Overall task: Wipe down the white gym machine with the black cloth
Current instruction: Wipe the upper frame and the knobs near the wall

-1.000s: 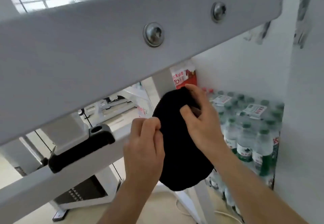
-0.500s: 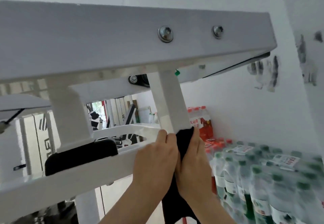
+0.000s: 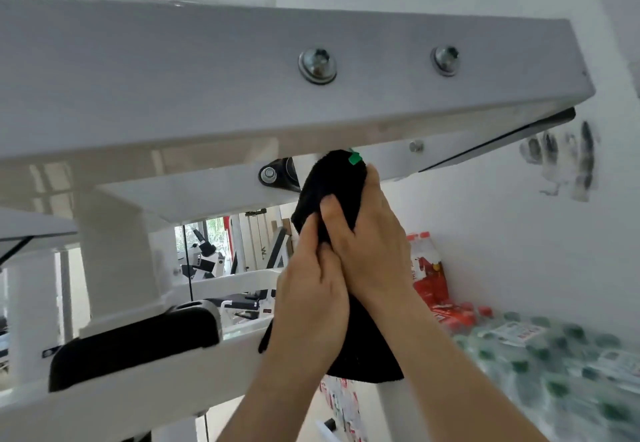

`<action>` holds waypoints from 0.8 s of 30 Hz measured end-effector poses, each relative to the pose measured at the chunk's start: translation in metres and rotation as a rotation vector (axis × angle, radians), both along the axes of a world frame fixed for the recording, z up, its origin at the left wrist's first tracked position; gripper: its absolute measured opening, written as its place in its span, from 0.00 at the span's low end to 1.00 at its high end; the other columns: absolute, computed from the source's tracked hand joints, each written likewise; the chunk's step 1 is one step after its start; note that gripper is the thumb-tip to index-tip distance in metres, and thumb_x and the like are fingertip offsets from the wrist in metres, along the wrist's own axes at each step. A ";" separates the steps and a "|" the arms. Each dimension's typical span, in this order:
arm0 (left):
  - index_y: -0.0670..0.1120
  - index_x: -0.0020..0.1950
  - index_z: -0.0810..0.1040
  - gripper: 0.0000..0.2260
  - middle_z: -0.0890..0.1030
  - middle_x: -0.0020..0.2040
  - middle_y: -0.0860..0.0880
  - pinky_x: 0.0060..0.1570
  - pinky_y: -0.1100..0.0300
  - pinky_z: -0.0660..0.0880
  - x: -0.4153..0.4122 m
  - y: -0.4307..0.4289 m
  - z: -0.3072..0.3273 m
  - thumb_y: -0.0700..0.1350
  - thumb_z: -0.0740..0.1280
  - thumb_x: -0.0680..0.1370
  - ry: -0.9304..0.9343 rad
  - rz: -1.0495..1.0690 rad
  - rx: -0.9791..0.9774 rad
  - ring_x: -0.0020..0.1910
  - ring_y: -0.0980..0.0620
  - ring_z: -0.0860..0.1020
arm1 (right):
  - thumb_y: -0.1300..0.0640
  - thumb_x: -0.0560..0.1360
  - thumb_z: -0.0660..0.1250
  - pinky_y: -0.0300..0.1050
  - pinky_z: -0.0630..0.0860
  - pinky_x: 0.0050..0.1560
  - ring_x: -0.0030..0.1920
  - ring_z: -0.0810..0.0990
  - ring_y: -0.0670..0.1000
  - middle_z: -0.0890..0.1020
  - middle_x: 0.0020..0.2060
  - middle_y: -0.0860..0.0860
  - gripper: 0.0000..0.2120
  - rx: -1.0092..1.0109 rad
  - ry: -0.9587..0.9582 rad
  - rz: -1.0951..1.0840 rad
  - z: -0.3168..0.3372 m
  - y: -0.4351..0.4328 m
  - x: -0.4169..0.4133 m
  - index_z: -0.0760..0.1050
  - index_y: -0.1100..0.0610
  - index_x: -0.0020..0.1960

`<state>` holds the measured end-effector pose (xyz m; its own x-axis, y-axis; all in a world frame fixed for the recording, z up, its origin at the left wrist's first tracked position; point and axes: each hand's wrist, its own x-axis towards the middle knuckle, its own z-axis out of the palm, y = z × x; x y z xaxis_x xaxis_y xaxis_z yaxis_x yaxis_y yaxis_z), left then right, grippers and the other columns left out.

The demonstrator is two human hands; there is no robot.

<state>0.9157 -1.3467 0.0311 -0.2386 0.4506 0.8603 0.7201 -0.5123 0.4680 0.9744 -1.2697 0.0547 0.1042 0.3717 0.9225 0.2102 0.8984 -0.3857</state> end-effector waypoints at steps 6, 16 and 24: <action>0.48 0.75 0.55 0.33 0.68 0.70 0.50 0.61 0.55 0.73 0.028 0.004 -0.008 0.65 0.53 0.77 0.214 0.234 -0.095 0.63 0.48 0.75 | 0.37 0.79 0.49 0.25 0.71 0.44 0.49 0.75 0.36 0.65 0.57 0.28 0.24 -0.042 -0.056 0.108 -0.056 -0.003 0.009 0.43 0.32 0.72; 0.48 0.53 0.67 0.16 0.71 0.56 0.49 0.63 0.49 0.69 0.005 0.026 0.043 0.61 0.58 0.79 -0.184 0.091 -0.020 0.60 0.46 0.72 | 0.44 0.84 0.50 0.51 0.74 0.51 0.50 0.81 0.57 0.80 0.44 0.48 0.17 -0.192 0.009 0.202 0.005 -0.007 0.008 0.66 0.48 0.69; 0.32 0.70 0.69 0.29 0.78 0.63 0.35 0.59 0.48 0.75 -0.006 -0.006 -0.068 0.54 0.52 0.81 0.792 0.735 -0.262 0.57 0.38 0.79 | 0.35 0.77 0.41 0.30 0.69 0.33 0.36 0.78 0.39 0.76 0.35 0.37 0.27 -0.226 -0.024 0.077 -0.146 -0.006 0.011 0.47 0.36 0.76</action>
